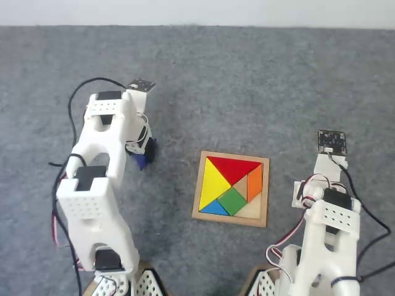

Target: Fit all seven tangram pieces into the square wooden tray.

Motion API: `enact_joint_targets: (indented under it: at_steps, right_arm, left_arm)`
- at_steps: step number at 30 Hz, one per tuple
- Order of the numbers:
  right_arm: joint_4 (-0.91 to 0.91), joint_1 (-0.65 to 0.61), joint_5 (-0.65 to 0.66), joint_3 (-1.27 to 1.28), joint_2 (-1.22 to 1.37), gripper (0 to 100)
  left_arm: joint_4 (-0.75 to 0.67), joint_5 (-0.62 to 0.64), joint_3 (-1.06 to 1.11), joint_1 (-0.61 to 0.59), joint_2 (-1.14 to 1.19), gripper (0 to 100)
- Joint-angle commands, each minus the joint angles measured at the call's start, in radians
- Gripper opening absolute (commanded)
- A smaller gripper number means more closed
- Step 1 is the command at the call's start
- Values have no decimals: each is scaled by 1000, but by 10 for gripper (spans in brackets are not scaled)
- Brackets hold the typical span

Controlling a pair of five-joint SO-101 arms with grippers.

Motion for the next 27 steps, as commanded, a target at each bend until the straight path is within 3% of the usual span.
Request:
enact_joint_targets:
  at_steps: [1, 9, 19, 23, 27]
  right_arm:
    - [15, -12, 20, -40, -7, 11]
    - [15, -12, 20, -40, -7, 11]
    - [15, -12, 20, -40, -7, 11]
    - [15, -12, 20, -40, -7, 11]
    - [15, -5, 20, -41, -7, 11]
  left_arm:
    - [2, 20, -22, 21, 29, 190]
    - [28, 21, -25, 66, -15, 105]
    - [227, 11, -16, 107, -362, 104]
    - [265, 21, 47, 219, -466, 104]
    - [239, 37, 174, 443, -555, 104]
